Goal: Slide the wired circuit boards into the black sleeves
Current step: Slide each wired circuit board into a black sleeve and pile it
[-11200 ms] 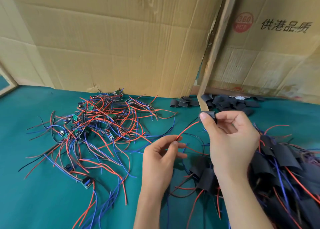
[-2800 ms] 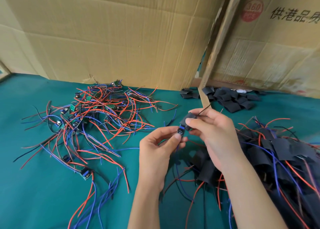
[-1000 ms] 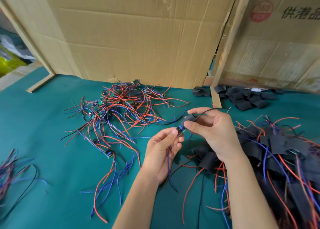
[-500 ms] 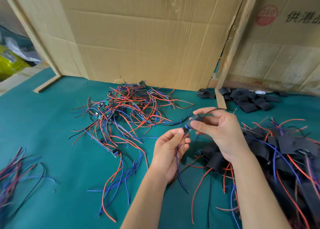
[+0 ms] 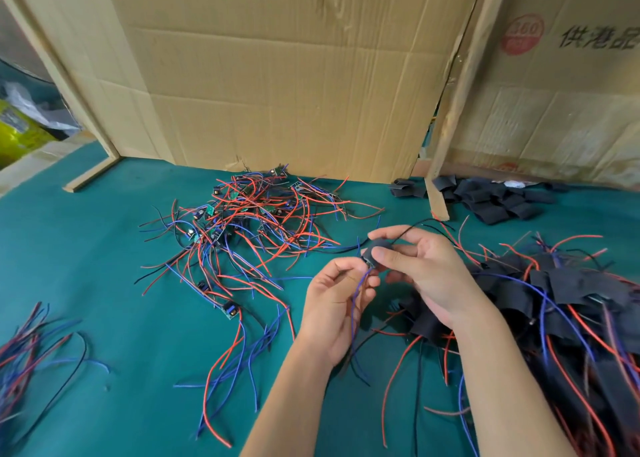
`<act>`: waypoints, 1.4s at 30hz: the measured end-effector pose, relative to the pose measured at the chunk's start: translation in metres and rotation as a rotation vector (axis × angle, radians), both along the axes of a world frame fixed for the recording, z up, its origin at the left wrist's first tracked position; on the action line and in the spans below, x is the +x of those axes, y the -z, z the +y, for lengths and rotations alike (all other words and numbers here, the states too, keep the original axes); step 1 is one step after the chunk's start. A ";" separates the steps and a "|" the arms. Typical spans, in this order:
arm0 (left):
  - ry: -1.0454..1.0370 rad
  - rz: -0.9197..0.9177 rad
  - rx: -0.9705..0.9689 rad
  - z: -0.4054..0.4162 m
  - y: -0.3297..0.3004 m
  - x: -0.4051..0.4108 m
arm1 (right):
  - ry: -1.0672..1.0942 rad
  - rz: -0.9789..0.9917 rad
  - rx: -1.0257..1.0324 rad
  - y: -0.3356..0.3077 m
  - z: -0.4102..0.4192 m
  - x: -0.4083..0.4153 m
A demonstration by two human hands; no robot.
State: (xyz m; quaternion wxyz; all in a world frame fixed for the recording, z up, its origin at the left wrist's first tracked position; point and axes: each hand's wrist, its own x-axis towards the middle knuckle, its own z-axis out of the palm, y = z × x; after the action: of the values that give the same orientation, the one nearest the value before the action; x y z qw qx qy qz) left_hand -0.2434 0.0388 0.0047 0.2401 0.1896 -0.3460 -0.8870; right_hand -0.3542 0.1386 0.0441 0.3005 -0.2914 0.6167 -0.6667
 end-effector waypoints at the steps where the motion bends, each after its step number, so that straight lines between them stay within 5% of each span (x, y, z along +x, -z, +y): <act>1: 0.000 -0.011 -0.005 0.000 -0.001 0.000 | -0.019 0.003 0.018 -0.001 0.001 -0.001; 13: 0.024 -0.098 -0.095 0.011 -0.026 -0.003 | -0.070 0.125 0.258 -0.029 0.018 0.000; 17: -0.022 -0.130 -0.140 0.011 -0.037 0.002 | 0.413 0.329 0.266 -0.069 0.037 -0.005; 20: 0.049 -0.176 -0.318 0.039 -0.052 -0.007 | 0.759 0.506 0.074 -0.096 0.055 -0.007; 23: 0.193 -0.230 -0.559 0.073 -0.065 -0.019 | 0.595 0.421 -0.095 -0.107 0.056 0.003; 27: 0.121 -0.519 -1.290 0.056 -0.058 0.006 | 0.284 0.536 0.074 -0.103 0.036 0.024; 32: -0.401 -1.032 -1.273 -0.047 -0.026 0.099 | 0.032 0.668 0.437 -0.087 0.019 0.031; 34: -0.449 -1.258 -1.215 -0.077 -0.013 0.129 | -0.046 0.718 0.568 -0.086 0.015 0.033; 42: -0.371 -1.203 -1.340 -0.078 -0.007 0.134 | -0.042 0.713 0.651 -0.083 0.019 0.026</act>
State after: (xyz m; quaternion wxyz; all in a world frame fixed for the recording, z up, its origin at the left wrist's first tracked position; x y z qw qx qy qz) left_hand -0.1096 -0.0390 0.0113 0.2176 0.4928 -0.8184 -0.2002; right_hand -0.3277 0.1575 0.1270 0.1592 -0.4049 0.8519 -0.2913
